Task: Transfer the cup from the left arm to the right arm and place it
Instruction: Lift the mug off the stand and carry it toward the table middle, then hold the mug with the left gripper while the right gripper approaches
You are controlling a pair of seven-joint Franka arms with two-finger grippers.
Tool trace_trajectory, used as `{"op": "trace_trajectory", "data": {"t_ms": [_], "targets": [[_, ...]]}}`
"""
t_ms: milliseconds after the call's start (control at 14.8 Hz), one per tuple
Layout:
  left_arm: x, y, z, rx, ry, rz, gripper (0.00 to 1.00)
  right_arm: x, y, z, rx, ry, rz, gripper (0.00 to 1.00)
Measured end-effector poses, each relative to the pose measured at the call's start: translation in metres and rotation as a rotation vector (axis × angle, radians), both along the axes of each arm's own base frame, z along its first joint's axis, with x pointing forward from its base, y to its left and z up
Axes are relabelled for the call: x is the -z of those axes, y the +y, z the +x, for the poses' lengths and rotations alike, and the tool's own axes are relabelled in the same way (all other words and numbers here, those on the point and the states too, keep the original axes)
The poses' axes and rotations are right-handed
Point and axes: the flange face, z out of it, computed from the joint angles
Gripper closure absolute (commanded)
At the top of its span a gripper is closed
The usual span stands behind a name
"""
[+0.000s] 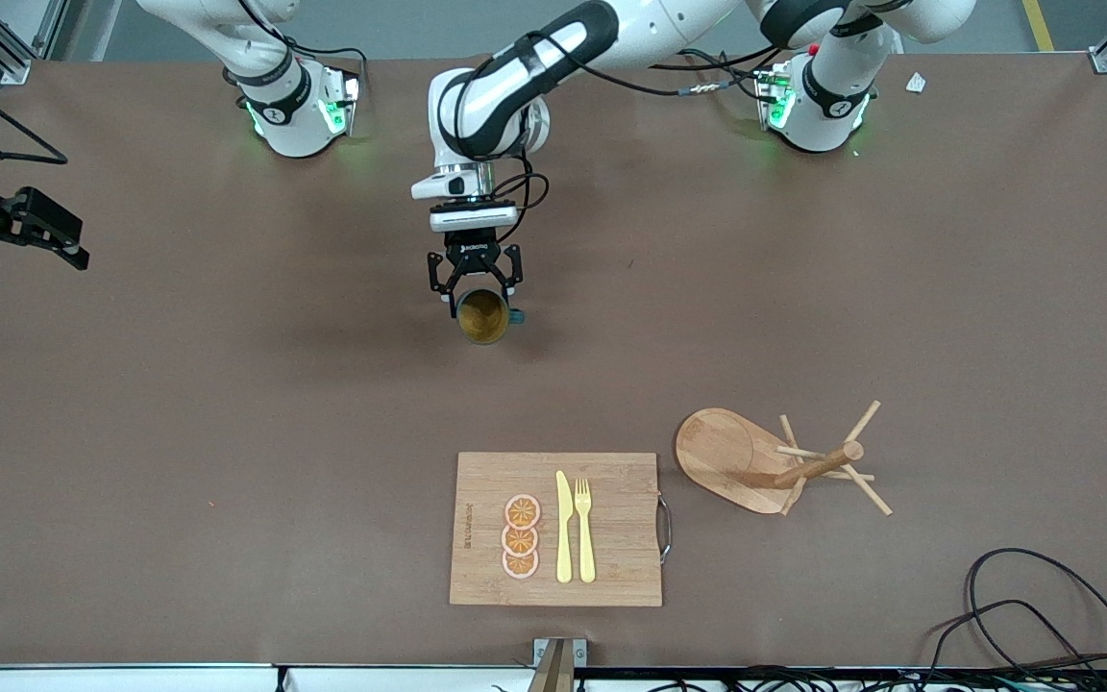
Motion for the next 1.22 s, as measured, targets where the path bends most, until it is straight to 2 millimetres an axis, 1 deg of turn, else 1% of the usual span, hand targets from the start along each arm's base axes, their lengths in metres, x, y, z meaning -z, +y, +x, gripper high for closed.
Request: {"op": "trace_trajectory", "data": {"t_ms": [135, 270, 338, 405, 473, 540, 675, 810, 945, 1080, 1215], "targets": [[0.044, 0.002, -0.016, 0.027, -0.116, 0.03, 0.42, 0.0, 0.0, 0.0, 0.0, 0.0, 0.0, 0.0], [0.092, 0.01, -0.031, 0.053, -0.19, 0.081, 0.43, 0.0, 0.0, 0.0, 0.0, -0.001, 0.0, 0.0], [0.112, 0.014, -0.037, 0.066, -0.217, 0.108, 0.42, 0.0, 0.0, 0.0, 0.0, 0.0, 0.0, 0.0], [0.128, 0.019, -0.04, 0.076, -0.246, 0.135, 0.42, 0.0, 0.0, 0.0, 0.0, 0.0, 0.0, 0.0], [0.135, 0.019, -0.043, 0.086, -0.283, 0.152, 0.42, 0.0, 0.0, 0.0, -0.001, 0.0, 0.0, 0.0], [0.138, 0.019, -0.046, 0.089, -0.298, 0.161, 0.41, 0.0, 0.0, 0.0, -0.001, 0.0, 0.0, 0.0], [0.14, 0.019, -0.048, 0.095, -0.307, 0.165, 0.0, 0.0, 0.0, 0.0, -0.001, -0.001, 0.0, 0.0], [0.139, 0.017, -0.05, 0.097, -0.308, 0.162, 0.0, 0.0, 0.0, 0.0, -0.002, 0.002, 0.0, 0.0], [0.134, 0.014, -0.057, 0.055, -0.287, 0.156, 0.0, 0.0, 0.0, -0.001, -0.006, 0.009, 0.0, 0.0], [0.123, 0.007, -0.069, 0.006, -0.237, 0.131, 0.0, 0.001, 0.0, -0.001, -0.007, 0.012, 0.0, 0.0], [0.106, -0.002, -0.082, -0.036, -0.179, 0.098, 0.0, 0.001, 0.0, -0.001, -0.01, 0.014, 0.0, 0.0]]}}
